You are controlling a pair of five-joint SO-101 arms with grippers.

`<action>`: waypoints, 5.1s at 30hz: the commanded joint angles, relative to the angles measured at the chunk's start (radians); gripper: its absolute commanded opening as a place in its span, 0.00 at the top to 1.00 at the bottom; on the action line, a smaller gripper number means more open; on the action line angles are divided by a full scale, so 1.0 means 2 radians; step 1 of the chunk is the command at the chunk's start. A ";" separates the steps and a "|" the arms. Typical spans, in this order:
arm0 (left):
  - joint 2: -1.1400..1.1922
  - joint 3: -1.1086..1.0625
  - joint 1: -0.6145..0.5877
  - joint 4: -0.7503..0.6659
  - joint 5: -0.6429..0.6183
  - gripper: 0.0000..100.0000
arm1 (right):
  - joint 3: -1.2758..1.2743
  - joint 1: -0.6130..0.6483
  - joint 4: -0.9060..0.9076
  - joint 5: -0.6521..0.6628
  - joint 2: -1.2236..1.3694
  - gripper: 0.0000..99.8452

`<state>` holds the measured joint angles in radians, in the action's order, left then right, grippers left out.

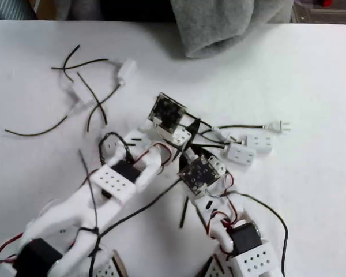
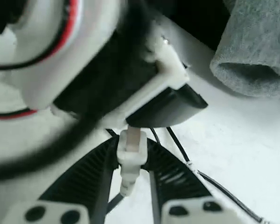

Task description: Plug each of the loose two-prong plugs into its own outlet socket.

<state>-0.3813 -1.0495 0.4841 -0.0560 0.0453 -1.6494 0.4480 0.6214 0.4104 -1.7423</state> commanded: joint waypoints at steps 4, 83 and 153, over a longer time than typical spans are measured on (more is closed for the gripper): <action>0.063 -0.002 -0.017 -0.072 0.048 0.83 | 0.082 -0.043 0.050 -0.008 -0.013 0.98; -0.234 -0.160 0.041 -0.024 0.047 0.83 | 0.154 -0.041 0.154 -0.005 -0.030 0.98; -0.107 0.010 -0.206 0.145 -0.183 0.75 | 0.138 -0.119 0.116 -0.034 -0.026 0.98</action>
<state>-0.6160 -1.1416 0.1327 0.0944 -0.2616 -1.3763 0.2194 0.8777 0.3690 -1.7868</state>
